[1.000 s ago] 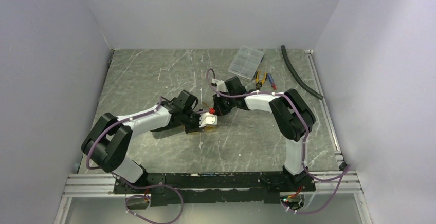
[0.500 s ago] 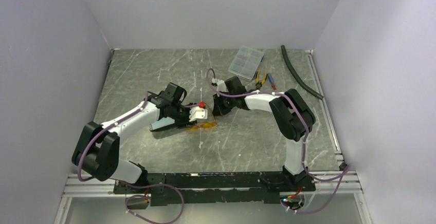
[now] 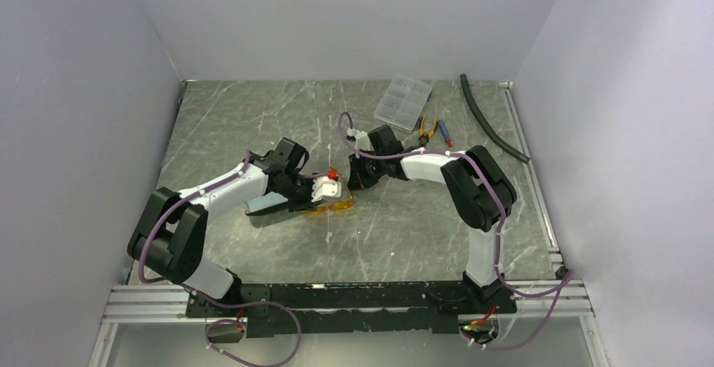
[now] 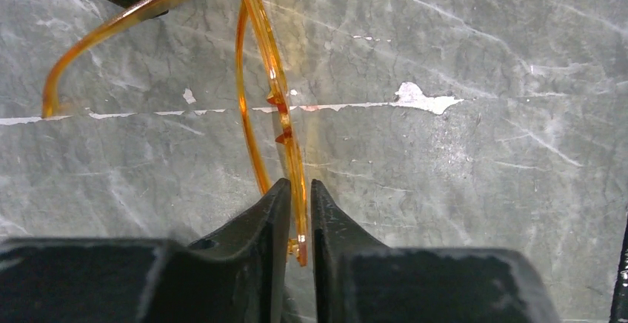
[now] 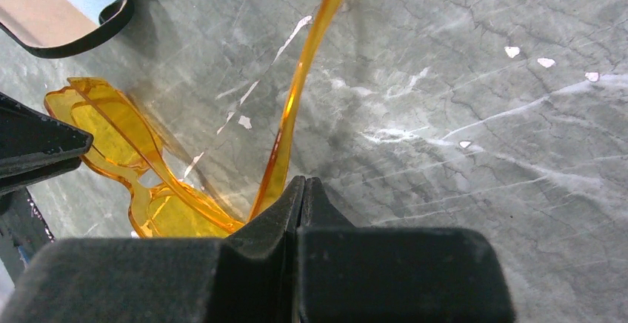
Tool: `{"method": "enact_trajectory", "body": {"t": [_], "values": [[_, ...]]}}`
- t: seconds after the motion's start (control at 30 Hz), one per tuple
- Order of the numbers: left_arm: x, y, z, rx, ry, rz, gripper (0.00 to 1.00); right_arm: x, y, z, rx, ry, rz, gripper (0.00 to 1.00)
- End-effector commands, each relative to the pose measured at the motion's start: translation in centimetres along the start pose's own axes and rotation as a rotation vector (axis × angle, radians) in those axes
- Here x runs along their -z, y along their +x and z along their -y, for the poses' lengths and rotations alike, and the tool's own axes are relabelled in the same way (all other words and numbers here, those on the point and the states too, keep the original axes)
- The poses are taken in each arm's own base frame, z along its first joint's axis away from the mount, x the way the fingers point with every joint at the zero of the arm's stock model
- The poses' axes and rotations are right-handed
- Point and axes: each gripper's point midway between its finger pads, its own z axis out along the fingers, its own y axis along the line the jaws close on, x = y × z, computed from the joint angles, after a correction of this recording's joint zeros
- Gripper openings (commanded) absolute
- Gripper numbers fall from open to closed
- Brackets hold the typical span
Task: Organize the sunglasses
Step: Fold the sunglasses at the center of the board.
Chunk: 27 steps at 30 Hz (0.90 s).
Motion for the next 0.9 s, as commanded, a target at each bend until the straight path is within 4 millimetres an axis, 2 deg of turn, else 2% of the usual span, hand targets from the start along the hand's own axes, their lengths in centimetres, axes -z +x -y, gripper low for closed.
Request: {"method": "enact_trajectory", "body": {"t": [0.0,0.5,0.6,0.73,0.87], "values": [[-0.3,-0.2,0.5,0.008,0.019,0.018,0.18,0.1,-0.3,0.7,0.019,0.024,0.006,0.00],[-0.9,1.0,0.8,0.006,0.018,-0.039,0.20,-0.1,-0.6,0.2,0.013,0.002,0.019,0.00],[-1.0,1.0,0.8,0.004,0.015,-0.044,0.17,-0.2,-0.7,-0.1,0.018,-0.009,0.020,0.00],[-1.0,0.7,0.8,-0.002,0.018,-0.031,0.03,-0.7,-0.8,-0.7,0.037,-0.030,0.020,0.00],[-1.1,0.0,0.6,-0.010,0.022,-0.008,0.03,-1.6,-1.1,-1.3,0.054,-0.053,0.012,0.00]]}}
